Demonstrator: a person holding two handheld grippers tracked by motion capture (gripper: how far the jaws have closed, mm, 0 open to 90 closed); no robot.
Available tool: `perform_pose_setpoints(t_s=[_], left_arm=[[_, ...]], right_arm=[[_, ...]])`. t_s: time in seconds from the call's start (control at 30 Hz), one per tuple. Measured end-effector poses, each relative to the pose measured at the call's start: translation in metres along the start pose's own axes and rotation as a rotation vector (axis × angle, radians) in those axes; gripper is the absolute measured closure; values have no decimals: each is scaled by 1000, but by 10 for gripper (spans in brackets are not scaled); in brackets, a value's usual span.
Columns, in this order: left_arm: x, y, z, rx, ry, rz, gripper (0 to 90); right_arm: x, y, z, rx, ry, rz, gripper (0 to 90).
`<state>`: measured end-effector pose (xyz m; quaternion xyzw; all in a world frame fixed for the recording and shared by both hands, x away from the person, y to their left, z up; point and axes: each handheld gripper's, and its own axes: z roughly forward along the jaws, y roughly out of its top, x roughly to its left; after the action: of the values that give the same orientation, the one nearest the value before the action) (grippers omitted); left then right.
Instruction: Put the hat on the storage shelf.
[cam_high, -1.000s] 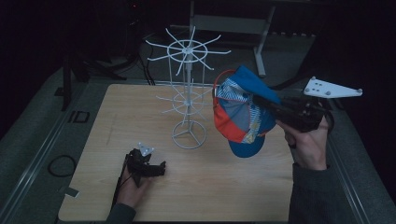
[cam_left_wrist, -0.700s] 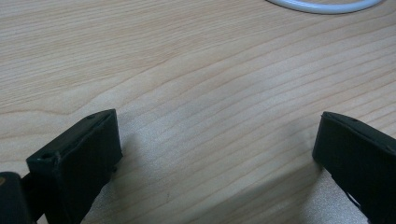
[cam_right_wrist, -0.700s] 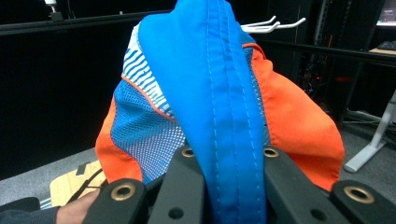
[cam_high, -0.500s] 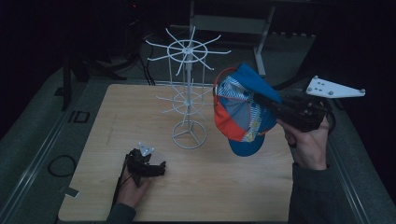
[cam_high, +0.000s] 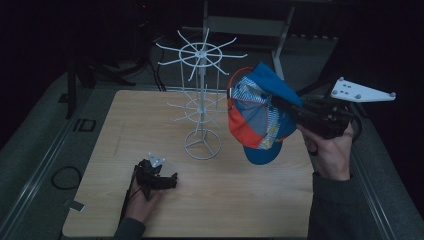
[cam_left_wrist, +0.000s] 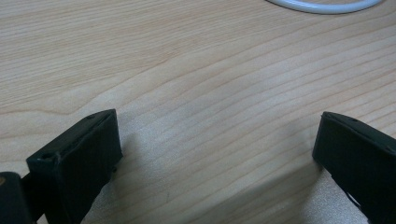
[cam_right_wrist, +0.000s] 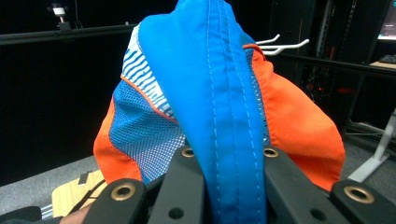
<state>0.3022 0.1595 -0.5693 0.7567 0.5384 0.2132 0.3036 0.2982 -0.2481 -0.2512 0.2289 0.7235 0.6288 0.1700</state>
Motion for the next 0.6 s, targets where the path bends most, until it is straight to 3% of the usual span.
perform_pose_setpoints(t_s=[0.6], left_arm=[[0,0,0,2,0,2,14]], right_arm=[[4,8,12,-26,27,-7,872]])
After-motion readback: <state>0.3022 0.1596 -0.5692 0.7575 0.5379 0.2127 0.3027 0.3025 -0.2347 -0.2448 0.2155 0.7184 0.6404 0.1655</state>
